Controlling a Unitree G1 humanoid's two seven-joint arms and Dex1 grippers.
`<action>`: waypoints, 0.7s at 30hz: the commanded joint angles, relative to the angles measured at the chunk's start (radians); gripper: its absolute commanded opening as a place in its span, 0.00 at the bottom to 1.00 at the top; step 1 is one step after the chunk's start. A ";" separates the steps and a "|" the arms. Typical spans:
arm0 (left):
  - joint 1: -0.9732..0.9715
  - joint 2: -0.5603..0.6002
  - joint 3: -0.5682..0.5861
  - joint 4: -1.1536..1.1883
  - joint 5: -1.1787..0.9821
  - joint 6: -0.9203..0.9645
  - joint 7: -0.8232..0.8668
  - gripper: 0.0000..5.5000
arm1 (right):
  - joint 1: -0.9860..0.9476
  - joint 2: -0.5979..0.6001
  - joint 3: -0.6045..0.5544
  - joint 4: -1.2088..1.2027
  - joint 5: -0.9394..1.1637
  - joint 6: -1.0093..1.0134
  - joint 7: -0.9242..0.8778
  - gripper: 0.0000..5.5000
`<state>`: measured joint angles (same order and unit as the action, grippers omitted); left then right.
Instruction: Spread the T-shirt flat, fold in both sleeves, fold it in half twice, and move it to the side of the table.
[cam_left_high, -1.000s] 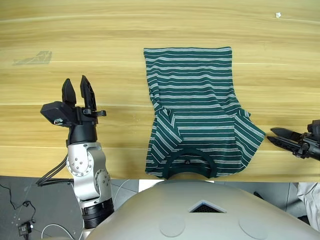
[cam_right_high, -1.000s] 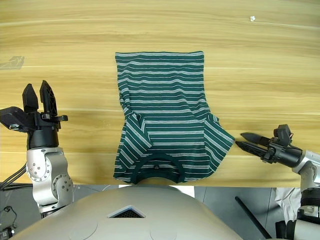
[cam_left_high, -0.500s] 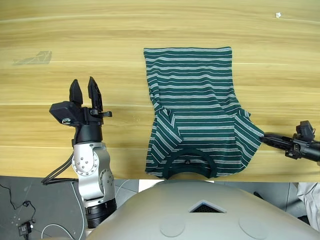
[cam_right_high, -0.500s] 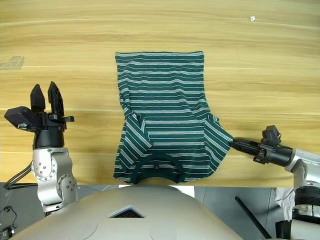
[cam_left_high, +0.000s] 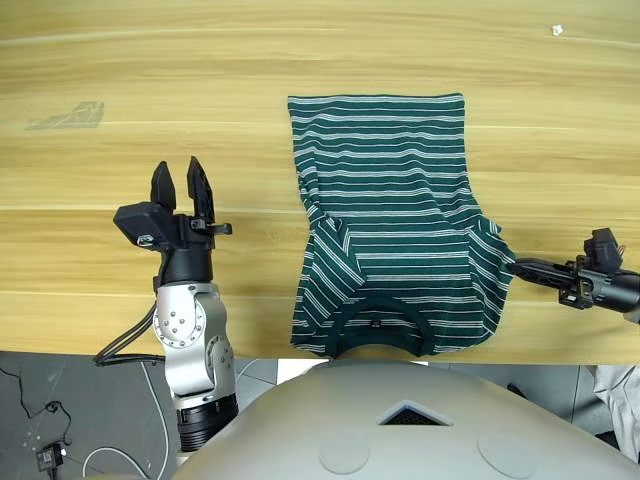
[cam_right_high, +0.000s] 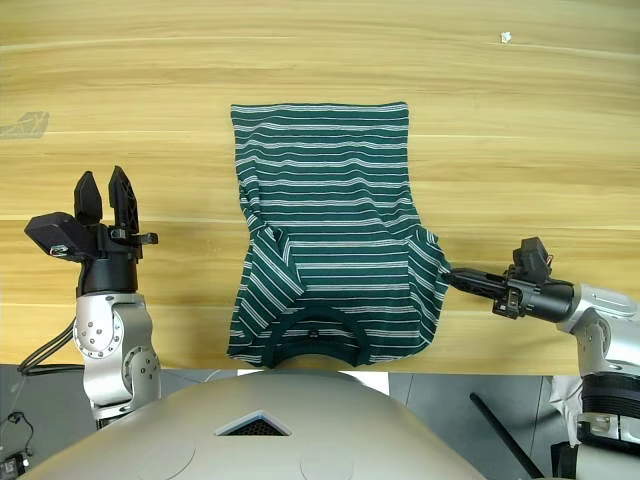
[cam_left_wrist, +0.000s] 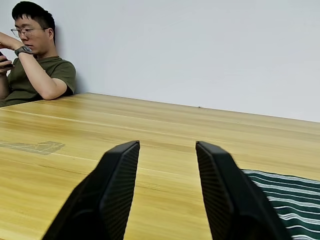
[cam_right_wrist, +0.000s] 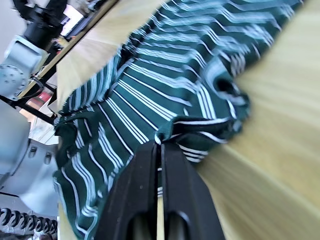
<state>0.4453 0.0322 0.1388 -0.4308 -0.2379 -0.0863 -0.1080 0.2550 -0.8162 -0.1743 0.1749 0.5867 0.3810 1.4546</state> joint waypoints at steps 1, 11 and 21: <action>-0.019 0.012 -0.012 0.017 0.014 -0.001 -0.014 0.38 | 0.005 0.003 -0.004 -0.106 0.014 0.017 -0.019 0.01; -0.016 0.032 -0.024 0.027 0.012 0.001 -0.051 0.38 | -0.013 0.096 0.145 -0.363 -0.016 -0.007 -0.102 0.01; 0.006 0.042 -0.022 0.027 0.018 -0.004 -0.060 0.38 | -0.038 0.136 0.305 -0.296 -0.263 -0.169 -0.240 0.01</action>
<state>0.4418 0.0674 0.1183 -0.4063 -0.2317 -0.0888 -0.1637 0.2286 -0.6824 0.1113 -0.1388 0.3696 0.2549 1.2399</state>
